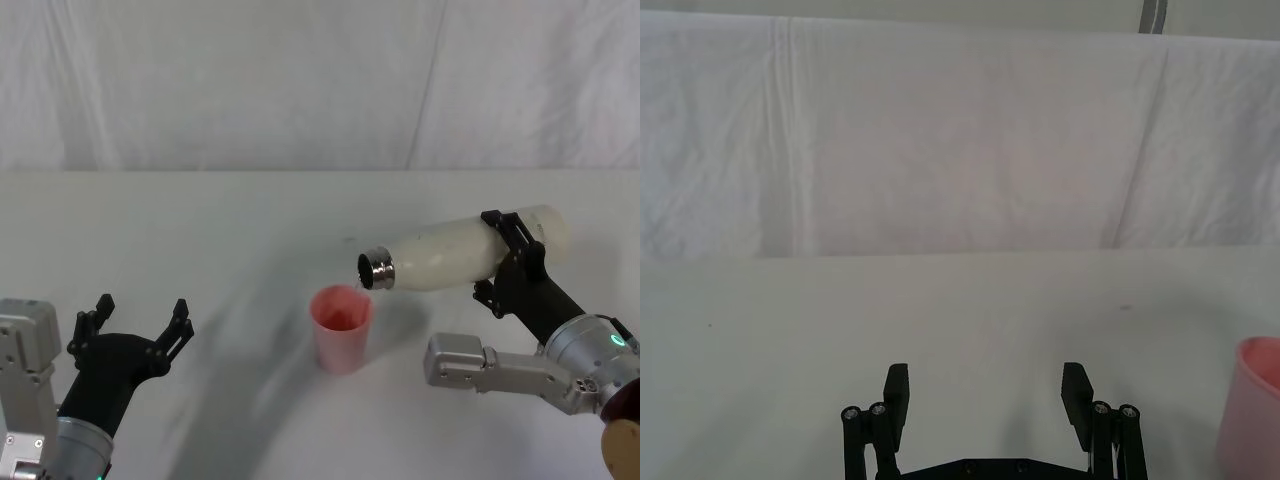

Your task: Grasp the thermos with one hand and pour water into the cup lid.

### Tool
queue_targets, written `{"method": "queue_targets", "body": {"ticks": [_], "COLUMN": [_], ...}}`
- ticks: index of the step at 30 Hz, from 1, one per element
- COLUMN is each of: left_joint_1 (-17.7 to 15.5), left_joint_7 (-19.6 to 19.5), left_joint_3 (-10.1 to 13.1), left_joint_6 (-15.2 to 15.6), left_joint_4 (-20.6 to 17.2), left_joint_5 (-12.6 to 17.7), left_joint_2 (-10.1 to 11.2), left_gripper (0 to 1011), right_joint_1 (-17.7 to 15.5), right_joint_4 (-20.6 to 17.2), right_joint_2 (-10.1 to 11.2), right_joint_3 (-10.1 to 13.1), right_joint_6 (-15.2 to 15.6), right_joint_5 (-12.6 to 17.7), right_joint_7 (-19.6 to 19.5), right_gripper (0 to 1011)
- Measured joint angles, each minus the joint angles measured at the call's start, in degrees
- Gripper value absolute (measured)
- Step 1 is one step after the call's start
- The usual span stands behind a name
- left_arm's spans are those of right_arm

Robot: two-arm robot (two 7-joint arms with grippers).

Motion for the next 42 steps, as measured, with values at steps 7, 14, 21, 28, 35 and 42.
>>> {"method": "queue_targets", "body": {"ticks": [7,14,21,28,35,42], "left_joint_1": [0.0,0.0,0.0,0.0,0.0,0.0], "left_joint_7": [0.0,0.0,0.0,0.0,0.0,0.0], "left_joint_3": [0.0,0.0,0.0,0.0,0.0,0.0], "left_joint_6": [0.0,0.0,0.0,0.0,0.0,0.0], "left_joint_4": [0.0,0.0,0.0,0.0,0.0,0.0], "left_joint_5": [0.0,0.0,0.0,0.0,0.0,0.0], "left_joint_2": [0.0,0.0,0.0,0.0,0.0,0.0], "left_gripper": [1001,1001,1001,1001,1001,1001], "right_joint_1": [0.3,0.2,0.2,0.2,0.2,0.3], "right_joint_4": [0.1,0.1,0.1,0.1,0.0,0.0], "right_joint_2": [0.0,-0.1,-0.2,-0.1,0.0,0.1], "right_joint_3": [0.0,0.0,-0.1,-0.1,-0.2,-0.2], "right_joint_6": [0.0,0.1,0.2,0.2,0.3,0.3], "right_joint_5": [0.1,0.4,0.4,0.4,0.3,0.2], "right_joint_7": [0.0,0.0,0.2,0.3,0.3,0.4], "right_gripper": [951,951,951,951,951,951]}}
